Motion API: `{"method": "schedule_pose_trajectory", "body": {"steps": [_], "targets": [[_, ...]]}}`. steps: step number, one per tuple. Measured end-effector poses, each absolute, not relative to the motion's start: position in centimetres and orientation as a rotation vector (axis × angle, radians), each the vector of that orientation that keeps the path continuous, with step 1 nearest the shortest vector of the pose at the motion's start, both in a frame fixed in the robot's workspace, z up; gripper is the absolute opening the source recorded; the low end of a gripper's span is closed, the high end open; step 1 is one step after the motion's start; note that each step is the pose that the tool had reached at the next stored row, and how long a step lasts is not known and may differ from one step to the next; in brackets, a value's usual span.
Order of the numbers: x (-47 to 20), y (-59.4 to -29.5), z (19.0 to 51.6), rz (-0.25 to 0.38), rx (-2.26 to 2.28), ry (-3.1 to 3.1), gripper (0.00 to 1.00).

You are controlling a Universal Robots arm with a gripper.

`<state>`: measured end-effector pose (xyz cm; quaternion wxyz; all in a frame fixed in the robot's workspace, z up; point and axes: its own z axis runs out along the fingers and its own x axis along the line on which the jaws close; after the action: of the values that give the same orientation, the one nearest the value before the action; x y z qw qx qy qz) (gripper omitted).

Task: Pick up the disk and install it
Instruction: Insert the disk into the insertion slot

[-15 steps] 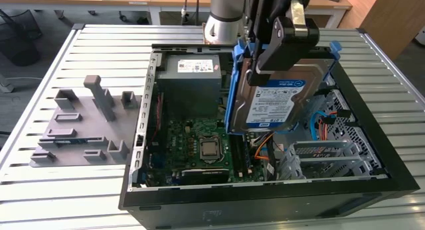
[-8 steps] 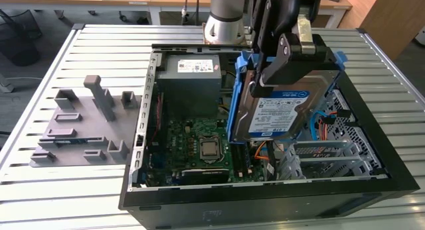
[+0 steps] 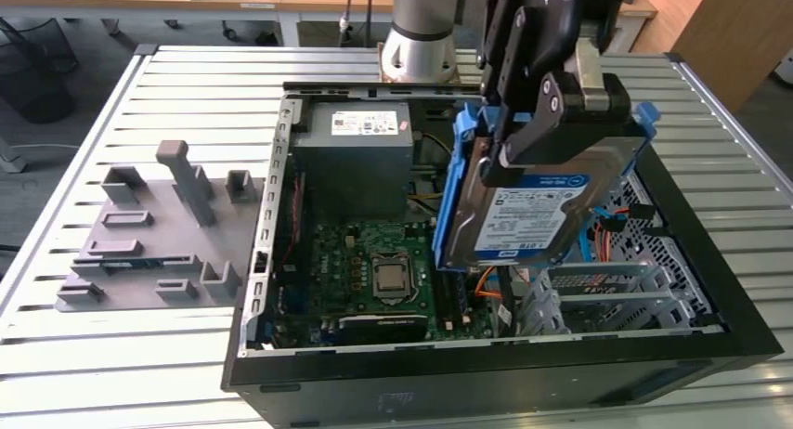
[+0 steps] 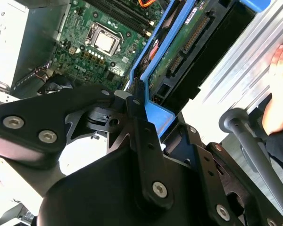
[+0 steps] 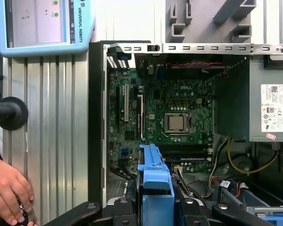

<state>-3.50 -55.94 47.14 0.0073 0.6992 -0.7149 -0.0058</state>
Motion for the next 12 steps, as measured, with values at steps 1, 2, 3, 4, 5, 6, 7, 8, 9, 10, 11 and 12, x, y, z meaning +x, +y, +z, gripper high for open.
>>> {"method": "schedule_pose_trajectory", "body": {"steps": [1, 2, 3, 4, 5, 6, 7, 8, 9, 10, 11, 12], "targets": [[-3.3, -55.9, 47.1, -0.017, 2.186, -2.235, 0.36], [-3.2, -55.9, 47.1, -0.017, 2.186, -2.235, 0.36], [-3.0, -55.9, 47.0, -0.016, 2.186, -2.235, 0.36], [-2.8, -55.9, 47.0, -0.016, 2.186, -2.235, 0.36], [-2.7, -55.9, 46.9, -0.016, 2.186, -2.235, 0.36], [-2.5, -55.9, 46.8, -0.016, 2.186, -2.234, 0.36], [-2.3, -56.0, 46.8, -0.016, 2.185, -2.235, 0.36], [-2.1, -56.0, 46.7, -0.016, 2.185, -2.234, 0.36], [-2.0, -56.0, 46.7, -0.016, 2.186, -2.235, 0.36], [-1.8, -56.0, 46.6, -0.016, 2.185, -2.234, 0.36], [-1.7, -56.1, 46.6, -0.016, 2.185, -2.234, 0.36], [-1.5, -56.1, 46.6, -0.016, 2.185, -2.234, 0.36]]}}
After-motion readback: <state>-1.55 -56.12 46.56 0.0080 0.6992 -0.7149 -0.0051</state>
